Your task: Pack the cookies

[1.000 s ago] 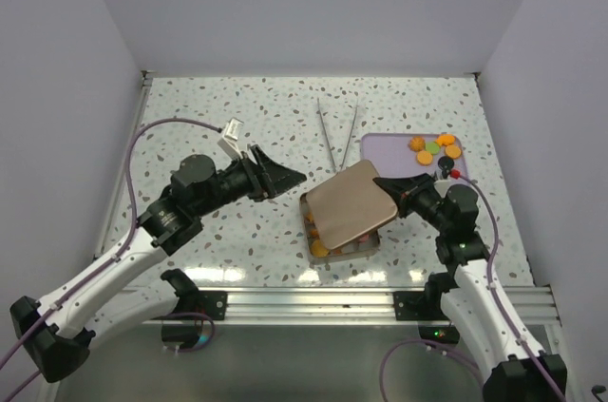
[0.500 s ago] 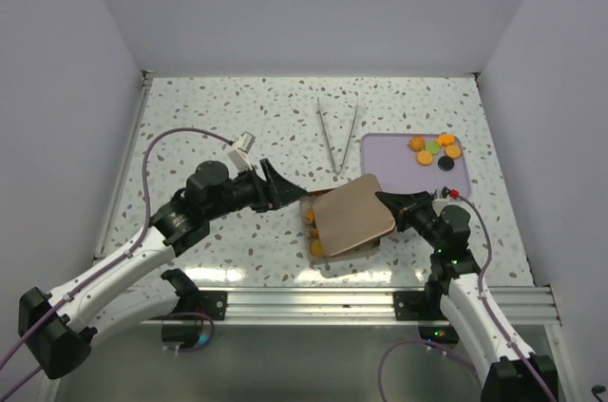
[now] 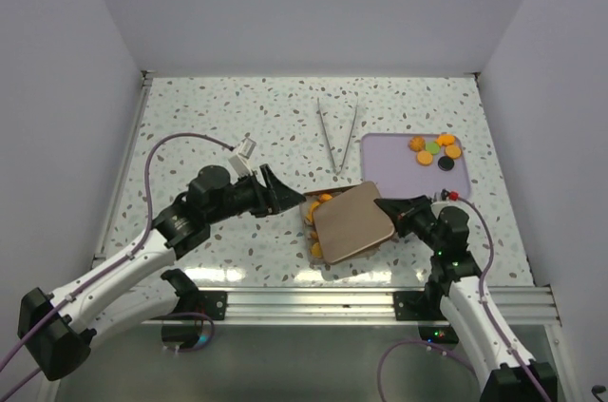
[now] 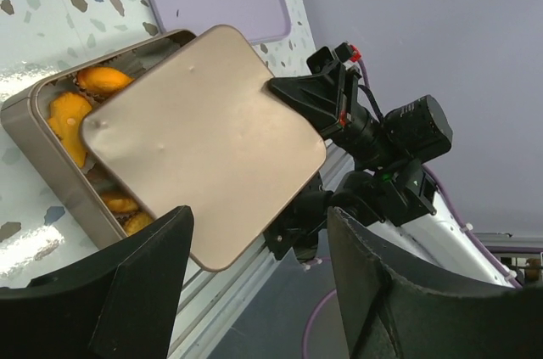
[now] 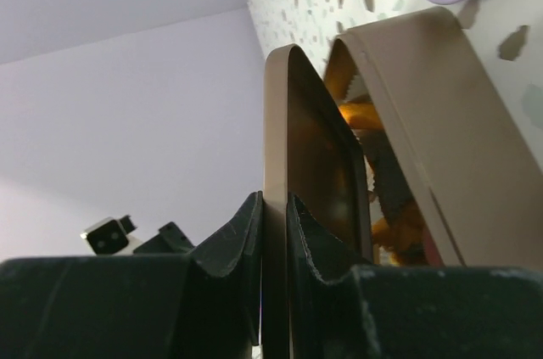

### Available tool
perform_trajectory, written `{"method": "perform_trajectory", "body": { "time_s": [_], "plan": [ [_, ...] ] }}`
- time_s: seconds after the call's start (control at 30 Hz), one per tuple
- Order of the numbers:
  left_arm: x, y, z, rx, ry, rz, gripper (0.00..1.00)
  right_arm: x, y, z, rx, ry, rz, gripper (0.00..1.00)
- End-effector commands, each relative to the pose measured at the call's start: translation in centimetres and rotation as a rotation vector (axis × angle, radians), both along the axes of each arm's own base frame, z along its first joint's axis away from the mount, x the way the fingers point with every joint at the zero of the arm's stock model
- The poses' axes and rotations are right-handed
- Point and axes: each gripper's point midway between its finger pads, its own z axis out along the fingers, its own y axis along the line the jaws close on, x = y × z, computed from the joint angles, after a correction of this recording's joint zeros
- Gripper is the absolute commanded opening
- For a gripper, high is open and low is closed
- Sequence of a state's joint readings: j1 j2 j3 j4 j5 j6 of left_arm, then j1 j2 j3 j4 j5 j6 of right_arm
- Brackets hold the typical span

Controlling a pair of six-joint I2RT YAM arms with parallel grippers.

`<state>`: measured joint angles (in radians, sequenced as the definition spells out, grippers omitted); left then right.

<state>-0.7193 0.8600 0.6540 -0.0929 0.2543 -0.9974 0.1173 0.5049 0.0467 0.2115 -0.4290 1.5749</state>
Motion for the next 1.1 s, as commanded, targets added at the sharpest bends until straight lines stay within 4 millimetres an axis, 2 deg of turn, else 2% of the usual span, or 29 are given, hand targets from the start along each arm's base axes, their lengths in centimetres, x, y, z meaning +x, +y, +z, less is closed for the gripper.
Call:
{"method": "perform_trajectory", "body": {
  "time_s": [0.0,0.2,0.23,0.33,0.37,0.43,0.47,0.53,0.6,0.8,1.07],
  "plan": [
    [0.2,0.2,0.3,-0.003,-0.049,-0.003,0.69,-0.7,-0.2,-1.4,-0.124,0.058,0.032,0.00],
    [0.1,0.6,-0.7,0.016,-0.045,0.004,0.69,-1.4,-0.9,-1.9,-0.243,0.129,0.053,0.00],
    [0.0,0.6,-0.9,0.019,-0.042,0.006,0.69,-1.5,-0.9,-2.1,-0.255,0.141,0.055,0.02],
    [0.0,0.8,-1.0,0.022,-0.047,0.011,0.69,-2.0,-1.1,-2.8,-0.290,0.180,0.073,0.13],
    [0.0,0.9,-1.0,0.023,-0.051,0.013,0.68,-2.2,-1.1,-3.0,-0.301,0.192,0.082,0.22],
    [-0.1,1.0,-1.2,0.026,-0.050,0.014,0.69,-2.4,-1.2,-3.2,-0.314,0.207,0.089,0.30],
    [-0.1,1.0,-1.2,0.027,-0.052,0.015,0.69,-2.7,-1.2,-3.6,-0.326,0.224,0.099,0.41],
    [-0.1,1.1,-1.1,0.028,-0.057,0.018,0.68,-2.8,-1.2,-3.6,-0.340,0.229,0.109,0.45],
    [-0.2,1.1,-1.3,0.033,-0.054,0.016,0.68,-3.2,-1.3,-4.1,-0.355,0.254,0.123,0.52],
    [-0.1,1.3,-1.7,0.042,-0.052,0.024,0.68,-3.5,-1.4,-4.3,-0.368,0.269,0.133,0.53],
    [0.0,1.1,-2.7,0.059,-0.034,0.019,0.68,-3.0,-1.1,-4.4,-0.356,0.272,0.137,0.52]
  ]
}}
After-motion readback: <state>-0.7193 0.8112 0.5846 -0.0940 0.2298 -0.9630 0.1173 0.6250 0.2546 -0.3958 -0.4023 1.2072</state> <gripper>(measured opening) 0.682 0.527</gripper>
